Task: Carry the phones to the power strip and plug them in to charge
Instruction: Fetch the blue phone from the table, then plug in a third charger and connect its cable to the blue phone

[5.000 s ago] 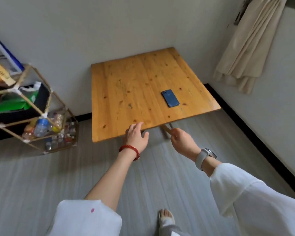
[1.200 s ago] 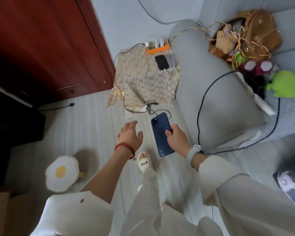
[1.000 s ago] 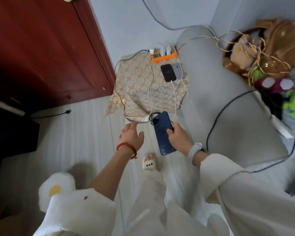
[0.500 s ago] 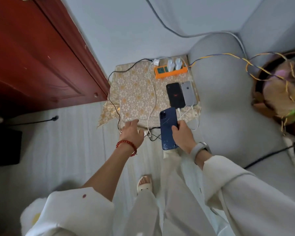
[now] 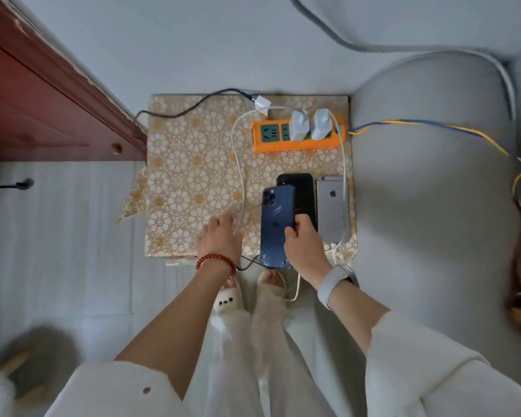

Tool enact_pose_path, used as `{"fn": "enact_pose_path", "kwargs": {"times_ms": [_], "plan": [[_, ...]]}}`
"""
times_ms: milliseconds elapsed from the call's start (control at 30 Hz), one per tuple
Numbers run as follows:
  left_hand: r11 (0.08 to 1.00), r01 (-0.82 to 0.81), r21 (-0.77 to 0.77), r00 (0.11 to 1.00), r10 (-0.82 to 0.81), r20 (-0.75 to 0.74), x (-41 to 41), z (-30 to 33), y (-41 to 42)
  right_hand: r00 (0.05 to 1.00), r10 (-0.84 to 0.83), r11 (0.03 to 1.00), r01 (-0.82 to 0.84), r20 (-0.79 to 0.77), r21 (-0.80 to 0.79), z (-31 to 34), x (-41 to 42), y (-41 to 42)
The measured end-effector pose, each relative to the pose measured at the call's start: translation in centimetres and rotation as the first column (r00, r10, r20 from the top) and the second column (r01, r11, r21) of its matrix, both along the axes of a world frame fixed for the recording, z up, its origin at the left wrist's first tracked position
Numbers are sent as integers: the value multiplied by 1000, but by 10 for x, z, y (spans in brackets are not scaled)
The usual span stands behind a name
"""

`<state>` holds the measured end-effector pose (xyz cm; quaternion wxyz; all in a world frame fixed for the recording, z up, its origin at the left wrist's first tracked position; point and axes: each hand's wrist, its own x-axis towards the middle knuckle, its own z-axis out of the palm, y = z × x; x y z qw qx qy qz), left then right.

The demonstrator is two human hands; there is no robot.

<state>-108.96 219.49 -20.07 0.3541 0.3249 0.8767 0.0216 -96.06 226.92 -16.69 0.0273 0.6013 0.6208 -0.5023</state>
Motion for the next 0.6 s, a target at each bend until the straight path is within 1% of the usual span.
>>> {"fn": "enact_pose_path", "kwargs": {"times_ms": [67,100,133,200,267,333,400,500,533,567,600], "plan": [[996,31,80,997,-26,-67,-4,-8,3,1000,16,1000,-16,-9,0,-7,-8,4],[990,58,130,995,-46,-89,-6,-10,3,1000,24,1000,-24,-14,-3,-9,-12,6],[984,45,172,995,-30,-91,-10,-10,2,999,32,999,-32,-18,-14,-10,-18,8],[963,-113,245,990,131,-57,-22,-10,-3,999,43,998,-44,-25,-35,-11,-29,12],[918,-267,294,953,296,-58,-38,-9,-12,998,64,996,-65,-31,-57,-11,-42,13],[909,-295,294,939,332,-86,-53,-8,-23,995,99,993,-98,12,-63,-12,-54,14],[929,-248,274,956,281,-85,-64,-5,-30,984,147,989,-145,104,-22,-12,-62,14],[964,-96,248,995,103,-15,-69,1,-33,937,226,964,-254,266,76,-3,-64,17],[969,-44,245,999,43,12,-69,3,-33,923,244,950,-289,297,118,1,-63,18],[968,-5,251,999,-6,40,-68,6,-32,922,247,935,-307,298,176,6,-63,20],[964,23,265,996,-44,72,-66,8,-32,938,240,917,-303,249,261,13,-63,24]]}}
